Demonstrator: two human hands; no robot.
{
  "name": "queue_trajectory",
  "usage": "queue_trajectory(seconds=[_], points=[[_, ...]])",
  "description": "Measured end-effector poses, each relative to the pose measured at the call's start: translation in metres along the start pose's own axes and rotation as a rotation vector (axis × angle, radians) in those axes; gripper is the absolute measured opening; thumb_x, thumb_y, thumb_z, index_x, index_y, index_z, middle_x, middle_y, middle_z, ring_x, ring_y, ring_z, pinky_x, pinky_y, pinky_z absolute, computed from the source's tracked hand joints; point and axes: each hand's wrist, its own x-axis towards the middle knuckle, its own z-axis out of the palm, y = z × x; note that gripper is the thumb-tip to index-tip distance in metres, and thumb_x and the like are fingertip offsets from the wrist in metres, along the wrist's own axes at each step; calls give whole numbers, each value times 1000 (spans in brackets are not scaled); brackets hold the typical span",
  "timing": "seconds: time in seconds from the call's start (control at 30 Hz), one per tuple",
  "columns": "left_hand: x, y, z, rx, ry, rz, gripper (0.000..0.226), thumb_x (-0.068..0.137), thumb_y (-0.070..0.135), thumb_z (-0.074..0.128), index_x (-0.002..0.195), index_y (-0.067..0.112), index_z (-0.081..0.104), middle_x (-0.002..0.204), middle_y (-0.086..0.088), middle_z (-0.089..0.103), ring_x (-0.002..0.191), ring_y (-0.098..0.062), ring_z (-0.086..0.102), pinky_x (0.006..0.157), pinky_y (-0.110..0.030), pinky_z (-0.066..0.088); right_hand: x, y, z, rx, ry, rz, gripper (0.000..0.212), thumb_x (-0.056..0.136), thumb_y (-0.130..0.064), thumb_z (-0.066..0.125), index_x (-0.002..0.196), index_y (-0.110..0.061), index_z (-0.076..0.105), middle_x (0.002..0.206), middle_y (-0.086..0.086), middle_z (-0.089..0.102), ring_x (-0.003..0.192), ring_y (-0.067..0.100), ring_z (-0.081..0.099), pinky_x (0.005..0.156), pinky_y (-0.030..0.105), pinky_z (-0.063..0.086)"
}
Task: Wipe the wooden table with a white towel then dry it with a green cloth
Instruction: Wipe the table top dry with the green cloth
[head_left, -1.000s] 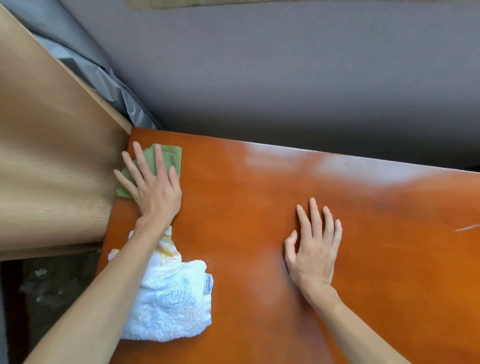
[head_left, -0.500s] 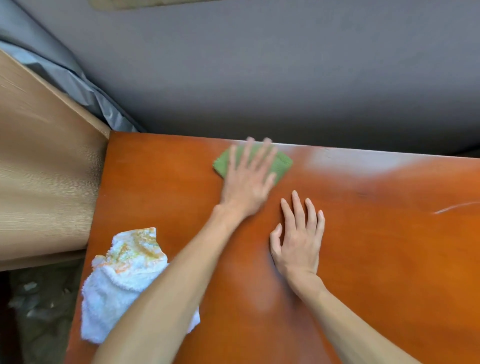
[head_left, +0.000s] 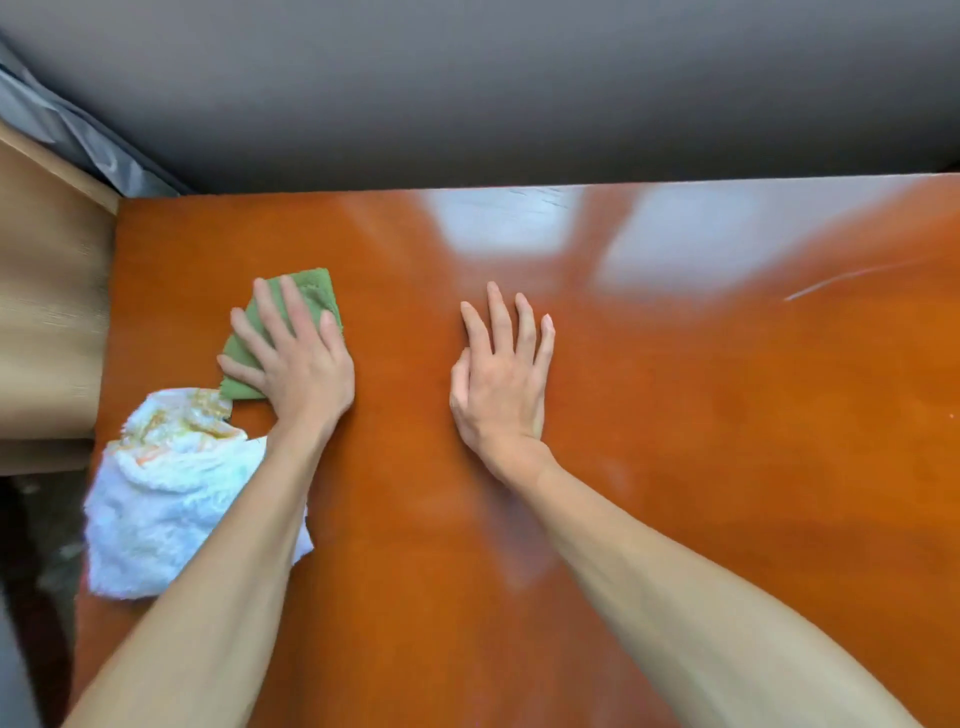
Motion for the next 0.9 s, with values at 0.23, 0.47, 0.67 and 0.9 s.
queue_trajectory(seconds=[0.23, 0.47, 0.67, 0.9], points=[[-123, 123, 42, -9, -87, 204, 64, 101, 45, 26, 155, 11, 31, 163, -15, 26, 145, -49, 25, 107, -77, 15, -4, 83, -52, 643, -9, -18, 60, 82, 1, 36, 141, -2, 48, 153, 14, 42, 142, 25, 36, 121, 33, 24], [-200, 268, 56, -192, -250, 397, 66, 99, 42, 45, 159, 29, 19, 168, -5, -4, 153, -34, -8, 112, -64, -18, -21, 259, -105, 118, 117, 181, 55, 93, -13, 41, 148, -7, 40, 159, 11, 35, 148, 30, 28, 124, 45, 15], [-167, 286, 65, -25, -195, 661, 56, 101, 54, 42, 154, 41, 31, 168, -4, 9, 154, -35, 1, 119, -60, -8, -25, 318, -117, -58, 71, 315, 56, 100, -30, 31, 155, -17, 27, 165, 7, 20, 152, 27, 15, 125, 47, 9], [-38, 214, 31, 18, -69, 346, 55, 103, 57, 26, 156, 44, 21, 168, 1, 7, 154, -35, 0, 121, -57, -3, -23, 318, -114, -115, 112, 309, 56, 97, -32, 34, 152, -19, 36, 163, 10, 25, 150, 30, 21, 123, 49, 11]])
